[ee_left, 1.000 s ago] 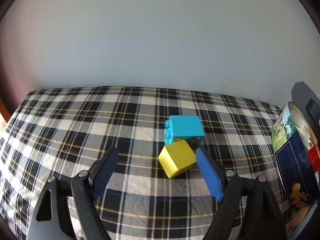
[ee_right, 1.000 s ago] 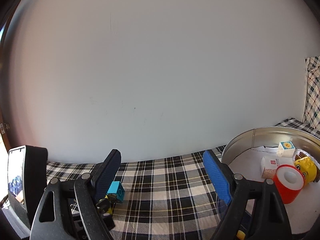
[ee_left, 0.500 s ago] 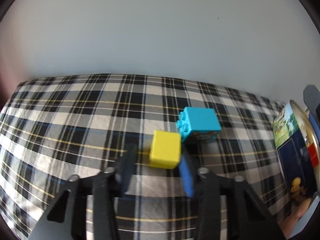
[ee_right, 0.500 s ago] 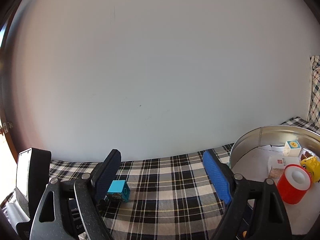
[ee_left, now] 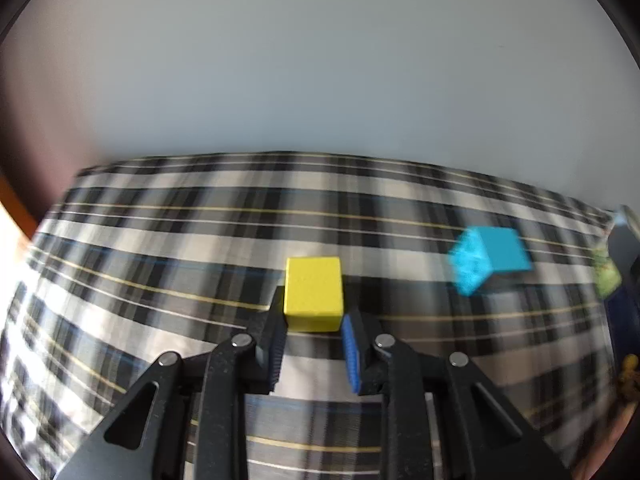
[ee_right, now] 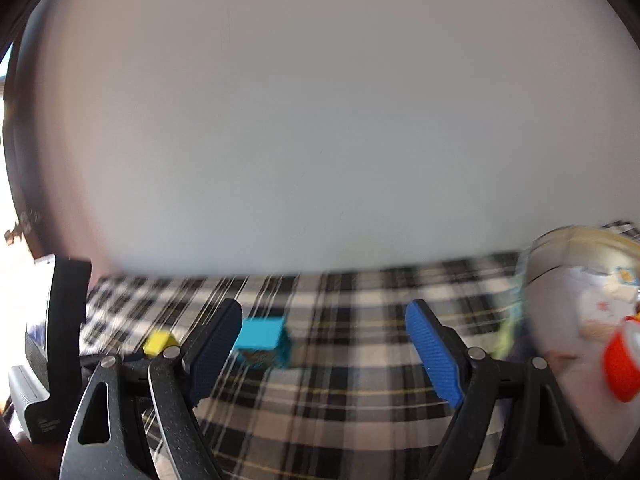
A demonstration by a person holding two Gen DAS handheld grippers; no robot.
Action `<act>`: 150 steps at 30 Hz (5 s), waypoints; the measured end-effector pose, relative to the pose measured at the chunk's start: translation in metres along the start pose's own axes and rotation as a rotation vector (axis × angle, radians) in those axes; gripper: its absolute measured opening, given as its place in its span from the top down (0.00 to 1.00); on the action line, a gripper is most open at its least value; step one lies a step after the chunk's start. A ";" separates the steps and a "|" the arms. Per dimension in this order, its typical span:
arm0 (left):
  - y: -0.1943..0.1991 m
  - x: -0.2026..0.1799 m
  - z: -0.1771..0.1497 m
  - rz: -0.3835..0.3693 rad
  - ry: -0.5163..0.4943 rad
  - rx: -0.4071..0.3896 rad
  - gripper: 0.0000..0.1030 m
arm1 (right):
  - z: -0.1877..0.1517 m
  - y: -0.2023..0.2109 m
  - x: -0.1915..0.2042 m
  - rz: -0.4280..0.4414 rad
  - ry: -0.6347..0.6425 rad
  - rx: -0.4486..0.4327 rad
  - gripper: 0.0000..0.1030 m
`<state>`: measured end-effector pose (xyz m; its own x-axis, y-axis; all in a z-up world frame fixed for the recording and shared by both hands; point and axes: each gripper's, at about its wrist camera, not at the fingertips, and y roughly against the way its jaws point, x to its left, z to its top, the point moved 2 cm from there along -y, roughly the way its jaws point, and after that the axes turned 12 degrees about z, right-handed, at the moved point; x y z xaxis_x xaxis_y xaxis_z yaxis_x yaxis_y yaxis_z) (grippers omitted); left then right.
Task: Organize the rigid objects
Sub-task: 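Grasp the yellow cube with the left gripper while the right gripper grasps the teal Lego brick, then lift the yellow cube and teal brick with both grippers, then carry the yellow cube and teal brick over the blue tin with both grippers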
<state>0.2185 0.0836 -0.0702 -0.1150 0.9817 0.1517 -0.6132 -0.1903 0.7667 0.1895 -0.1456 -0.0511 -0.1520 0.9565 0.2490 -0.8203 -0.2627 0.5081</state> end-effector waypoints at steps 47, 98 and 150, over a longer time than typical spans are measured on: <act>0.013 0.055 -0.004 0.062 0.154 -0.188 0.78 | -0.006 -0.035 0.032 0.126 0.002 0.211 0.56; 0.072 0.049 -0.046 0.072 0.139 -0.293 0.78 | -0.044 0.054 0.056 0.064 0.032 0.066 0.56; 0.131 -0.036 -0.088 -0.028 0.053 -0.350 0.78 | -0.063 0.161 -0.016 0.031 0.149 -0.025 0.56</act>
<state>0.0735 0.0240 -0.0299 -0.1291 0.9871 0.0942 -0.8464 -0.1592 0.5082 0.0254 -0.1948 -0.0254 -0.2563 0.9567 0.1378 -0.8270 -0.2908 0.4812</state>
